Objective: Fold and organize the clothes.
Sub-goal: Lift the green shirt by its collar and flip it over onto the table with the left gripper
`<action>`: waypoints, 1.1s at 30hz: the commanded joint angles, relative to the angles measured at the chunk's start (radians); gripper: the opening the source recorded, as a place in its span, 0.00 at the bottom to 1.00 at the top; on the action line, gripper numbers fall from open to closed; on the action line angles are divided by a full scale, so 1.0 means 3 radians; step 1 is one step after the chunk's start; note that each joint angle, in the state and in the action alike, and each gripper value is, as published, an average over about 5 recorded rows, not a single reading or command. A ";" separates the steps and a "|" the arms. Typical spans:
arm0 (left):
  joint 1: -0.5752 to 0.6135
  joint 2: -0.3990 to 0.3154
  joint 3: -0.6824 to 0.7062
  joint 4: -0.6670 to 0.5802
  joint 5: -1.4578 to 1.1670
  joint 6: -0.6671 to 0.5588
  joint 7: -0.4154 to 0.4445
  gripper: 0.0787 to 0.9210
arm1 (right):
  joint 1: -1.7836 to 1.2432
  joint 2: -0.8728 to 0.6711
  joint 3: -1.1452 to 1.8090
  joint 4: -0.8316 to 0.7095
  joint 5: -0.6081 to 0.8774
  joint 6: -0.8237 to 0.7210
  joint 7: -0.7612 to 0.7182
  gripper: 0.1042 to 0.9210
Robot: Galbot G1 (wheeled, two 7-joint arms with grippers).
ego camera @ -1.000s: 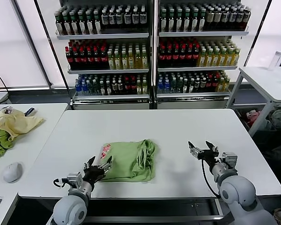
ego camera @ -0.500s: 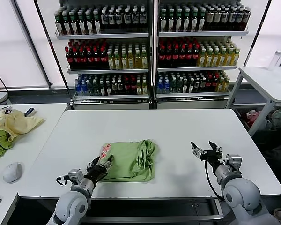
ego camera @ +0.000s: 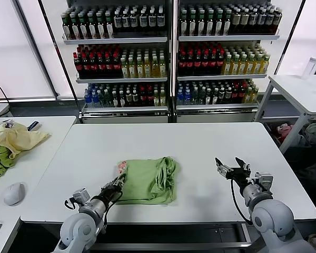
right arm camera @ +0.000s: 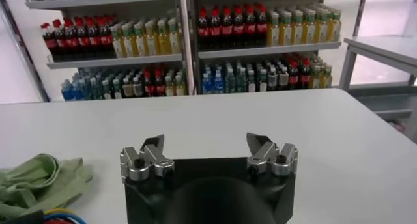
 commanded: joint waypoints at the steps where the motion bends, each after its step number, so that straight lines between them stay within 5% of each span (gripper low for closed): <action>1: -0.0020 -0.0047 -0.0167 0.0015 -0.0766 0.0000 0.0051 0.13 | 0.0002 -0.0002 0.0009 -0.0010 0.0002 -0.0003 0.0001 0.88; 5: -0.0012 -0.0075 -0.0261 0.0023 -0.0886 0.0001 0.0028 0.03 | 0.0008 -0.0005 0.0007 -0.0018 0.0005 -0.0003 0.0001 0.88; 14: 0.0030 0.0021 -0.0630 -0.0060 -0.1161 0.0025 -0.0081 0.02 | 0.0029 -0.0024 0.0020 -0.0051 0.0028 0.0004 0.0000 0.88; 28: -0.0040 0.1105 -0.1829 -0.0160 -0.1171 0.0210 -0.0084 0.02 | 0.0110 -0.0053 0.0045 -0.0033 0.0148 0.0011 -0.0002 0.88; 33: -0.0045 0.1193 -0.1807 -0.0449 -0.0960 0.0208 -0.0133 0.02 | 0.0117 -0.0030 0.0068 -0.0008 0.0168 0.0018 -0.0006 0.88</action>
